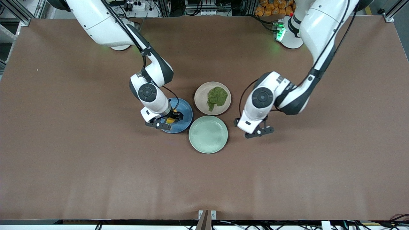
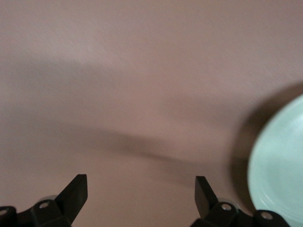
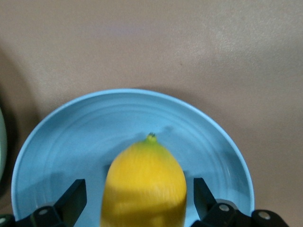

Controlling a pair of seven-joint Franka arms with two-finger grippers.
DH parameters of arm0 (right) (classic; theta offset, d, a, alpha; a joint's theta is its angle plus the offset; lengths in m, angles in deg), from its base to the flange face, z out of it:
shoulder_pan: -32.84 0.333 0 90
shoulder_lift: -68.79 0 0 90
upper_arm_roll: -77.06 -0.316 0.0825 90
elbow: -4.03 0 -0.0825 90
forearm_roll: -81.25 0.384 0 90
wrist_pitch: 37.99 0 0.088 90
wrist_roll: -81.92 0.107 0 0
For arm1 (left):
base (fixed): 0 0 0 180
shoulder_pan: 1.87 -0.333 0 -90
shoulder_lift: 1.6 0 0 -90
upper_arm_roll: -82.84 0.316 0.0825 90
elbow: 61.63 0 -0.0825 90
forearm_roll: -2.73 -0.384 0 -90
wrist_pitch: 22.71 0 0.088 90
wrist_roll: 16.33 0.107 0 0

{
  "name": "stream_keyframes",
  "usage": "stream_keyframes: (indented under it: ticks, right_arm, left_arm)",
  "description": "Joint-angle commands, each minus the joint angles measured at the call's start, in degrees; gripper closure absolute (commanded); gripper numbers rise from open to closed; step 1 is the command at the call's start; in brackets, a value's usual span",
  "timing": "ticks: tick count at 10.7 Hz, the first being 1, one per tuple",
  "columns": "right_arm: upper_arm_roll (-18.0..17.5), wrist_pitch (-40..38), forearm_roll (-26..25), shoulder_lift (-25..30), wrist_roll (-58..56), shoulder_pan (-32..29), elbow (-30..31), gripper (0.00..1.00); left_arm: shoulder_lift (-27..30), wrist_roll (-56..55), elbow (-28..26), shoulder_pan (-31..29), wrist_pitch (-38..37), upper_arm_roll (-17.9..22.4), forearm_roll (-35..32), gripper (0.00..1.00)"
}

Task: Place lemon and lettuce in plates
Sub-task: 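Open the right gripper over the blue plate while the left gripper withdraws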

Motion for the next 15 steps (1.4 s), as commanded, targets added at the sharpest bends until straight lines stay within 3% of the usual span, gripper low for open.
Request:
stream_keyframes:
  ticks: [1, 5, 6, 8, 10, 11, 15]
  right_arm:
    - [0.10, -1.99, -1.36, 0.34, 1.80, 0.15, -1.64, 0.00]
    - [0.63, -17.35, -1.27, 3.31, 1.19, -0.55, -9.54, 0.00]
    - [0.63, -18.17, -0.93, 5.33, 0.84, -1.60, -9.46, 0.00]
    - [0.63, -20.71, -0.66, 9.02, 0.66, -4.15, -9.29, 0.00]
    - [0.63, -23.26, -0.83, 12.02, -5.63, -7.83, -9.11, 0.00]
    - [0.63, -24.93, -0.66, 13.51, -9.24, -10.03, -9.11, 0.00]
    - [0.72, -33.72, -1.27, 21.15, -17.44, -16.28, -9.11, 0.00]
  left_arm:
    - [2.43, 6.64, -0.48, -3.82, -1.80, -0.37, -2.83, 0.00]
    - [4.54, 21.41, -0.57, -11.03, -3.47, -0.37, -2.84, 0.00]
    - [5.33, 25.53, -0.48, -10.96, -4.52, 1.63, -2.76, 0.00]
    - [6.73, 29.86, -0.57, -6.94, -4.79, 10.05, -1.45, 0.00]
    - [6.83, 31.98, -1.09, -7.96, -4.71, 12.71, 8.87, 0.00]
    - [7.52, 33.64, -2.05, -7.79, -4.79, 14.55, 13.81, 0.00]
    - [16.38, 35.42, -13.45, -7.18, -3.92, 15.71, 15.00, 0.00]
